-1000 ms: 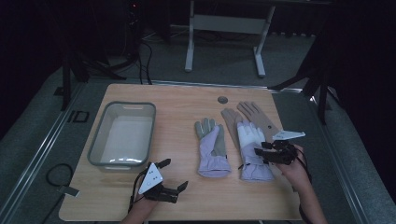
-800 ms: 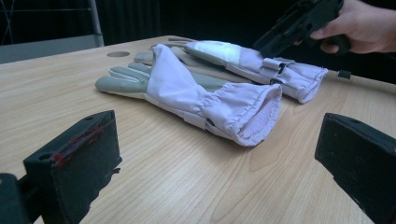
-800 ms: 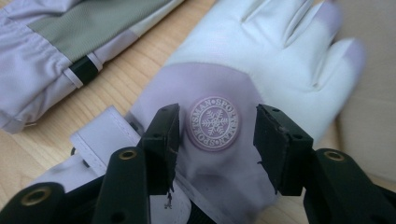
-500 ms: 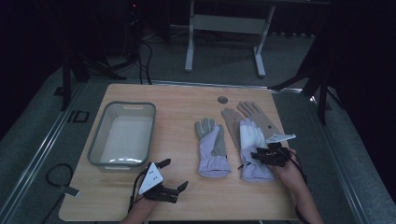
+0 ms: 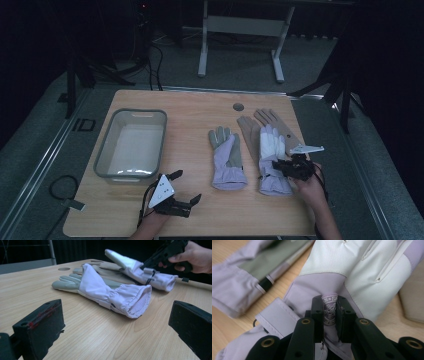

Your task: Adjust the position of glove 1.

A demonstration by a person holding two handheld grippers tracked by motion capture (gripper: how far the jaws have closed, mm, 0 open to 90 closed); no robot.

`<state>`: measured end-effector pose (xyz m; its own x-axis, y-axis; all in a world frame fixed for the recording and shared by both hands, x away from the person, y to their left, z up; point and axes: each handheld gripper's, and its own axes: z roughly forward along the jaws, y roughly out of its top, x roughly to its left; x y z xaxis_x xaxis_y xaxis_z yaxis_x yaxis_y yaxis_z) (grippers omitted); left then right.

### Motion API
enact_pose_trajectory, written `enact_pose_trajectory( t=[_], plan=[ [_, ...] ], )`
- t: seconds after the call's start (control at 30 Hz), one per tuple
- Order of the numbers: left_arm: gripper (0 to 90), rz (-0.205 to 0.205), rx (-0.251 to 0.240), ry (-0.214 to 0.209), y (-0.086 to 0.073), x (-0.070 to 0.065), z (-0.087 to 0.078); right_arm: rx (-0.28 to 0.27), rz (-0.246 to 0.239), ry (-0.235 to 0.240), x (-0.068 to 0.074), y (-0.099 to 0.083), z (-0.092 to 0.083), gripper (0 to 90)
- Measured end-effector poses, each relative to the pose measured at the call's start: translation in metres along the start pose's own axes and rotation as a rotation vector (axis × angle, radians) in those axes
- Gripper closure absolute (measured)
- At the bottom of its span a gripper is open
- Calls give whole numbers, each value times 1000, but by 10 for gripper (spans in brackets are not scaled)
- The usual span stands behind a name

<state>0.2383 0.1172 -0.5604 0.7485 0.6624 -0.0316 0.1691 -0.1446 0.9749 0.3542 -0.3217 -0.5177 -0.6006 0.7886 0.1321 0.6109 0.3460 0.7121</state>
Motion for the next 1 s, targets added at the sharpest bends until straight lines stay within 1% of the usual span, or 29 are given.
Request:
enact_pose_trajectory(
  t=[0.1,0.13,0.17,0.2,0.33,0.5,0.57,0.6,0.77,0.8,1.0],
  plan=[
    [0,0,-1,0,0,0,0,-21,9,11,0,5,-10,784],
    [0,0,-1,-1,0,0,0,-39,5,12,0,9,-18,784],
    [0,0,-1,-1,0,0,0,-39,5,12,0,9,-18,784],
    [0,0,-1,0,0,0,0,-48,4,5,0,11,-21,785],
    [0,0,-1,1,0,0,0,-71,-19,-6,4,24,-36,787],
    [0,-1,-1,1,0,0,0,-91,-23,7,6,40,-49,786],
    [0,0,-2,0,0,0,0,-101,-29,0,8,45,-52,786],
    [0,-1,-2,1,0,0,0,-105,-36,5,9,50,-55,786],
    [0,0,-4,1,0,0,0,-119,-55,10,17,67,-60,785],
    [0,0,-4,2,0,0,0,-115,-66,14,20,71,-60,785],
    [0,0,-3,2,0,0,0,-119,-91,38,37,90,-55,785]
  ],
)
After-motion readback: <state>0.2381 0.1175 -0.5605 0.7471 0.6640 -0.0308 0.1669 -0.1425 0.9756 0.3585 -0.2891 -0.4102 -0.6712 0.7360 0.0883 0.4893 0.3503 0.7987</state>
